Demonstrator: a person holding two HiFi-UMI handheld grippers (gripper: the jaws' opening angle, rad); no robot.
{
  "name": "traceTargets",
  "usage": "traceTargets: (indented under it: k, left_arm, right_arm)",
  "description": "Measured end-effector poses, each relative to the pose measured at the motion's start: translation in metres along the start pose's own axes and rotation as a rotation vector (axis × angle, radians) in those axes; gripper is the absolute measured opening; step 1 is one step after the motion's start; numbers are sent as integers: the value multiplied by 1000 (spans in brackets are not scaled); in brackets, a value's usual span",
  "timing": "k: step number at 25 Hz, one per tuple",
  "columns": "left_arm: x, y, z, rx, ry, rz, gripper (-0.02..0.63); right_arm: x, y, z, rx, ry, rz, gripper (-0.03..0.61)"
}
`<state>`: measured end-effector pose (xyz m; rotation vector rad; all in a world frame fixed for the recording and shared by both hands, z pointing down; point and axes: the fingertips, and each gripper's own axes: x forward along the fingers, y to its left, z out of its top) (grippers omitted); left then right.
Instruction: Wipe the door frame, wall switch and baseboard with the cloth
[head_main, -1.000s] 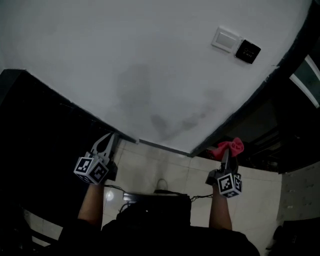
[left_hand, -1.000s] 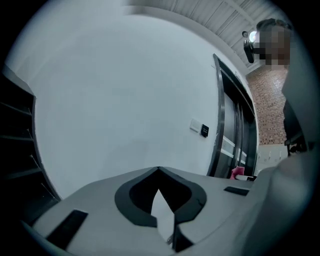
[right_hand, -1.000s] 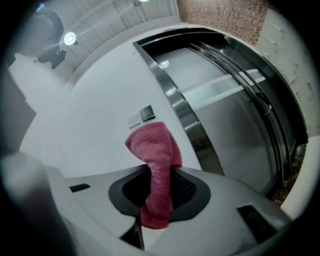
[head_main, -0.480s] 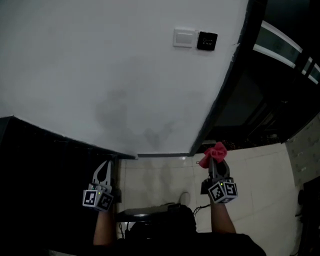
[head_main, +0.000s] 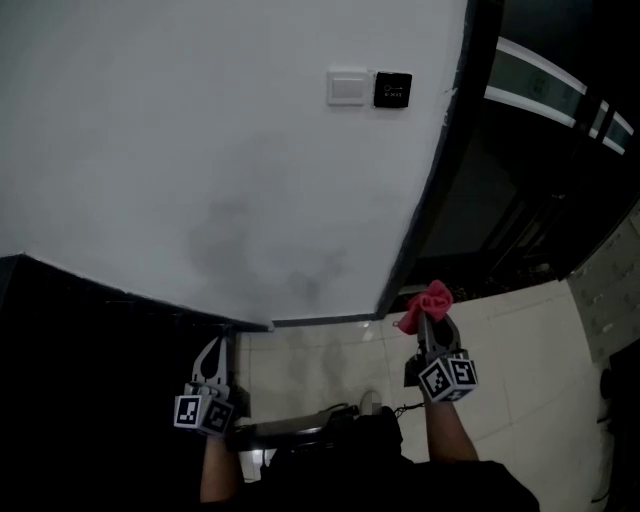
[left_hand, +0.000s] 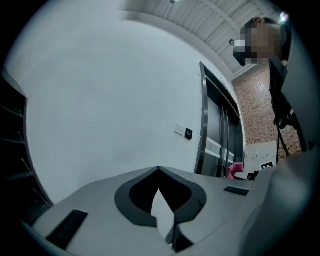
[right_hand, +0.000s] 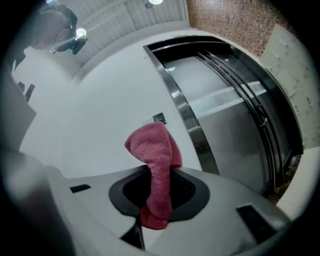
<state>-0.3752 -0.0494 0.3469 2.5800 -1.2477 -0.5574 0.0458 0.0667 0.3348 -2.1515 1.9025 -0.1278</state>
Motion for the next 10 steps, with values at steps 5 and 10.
traceTargets:
  k: [5, 10]
  left_arm:
    - [-13, 17, -3, 15, 29, 37, -9]
    - [-21, 16, 1, 1, 21, 61, -9]
  right_arm:
    - [-3, -3, -2, 1, -1, -2, 75]
    - [-1, -10, 7, 17, -22, -11, 75]
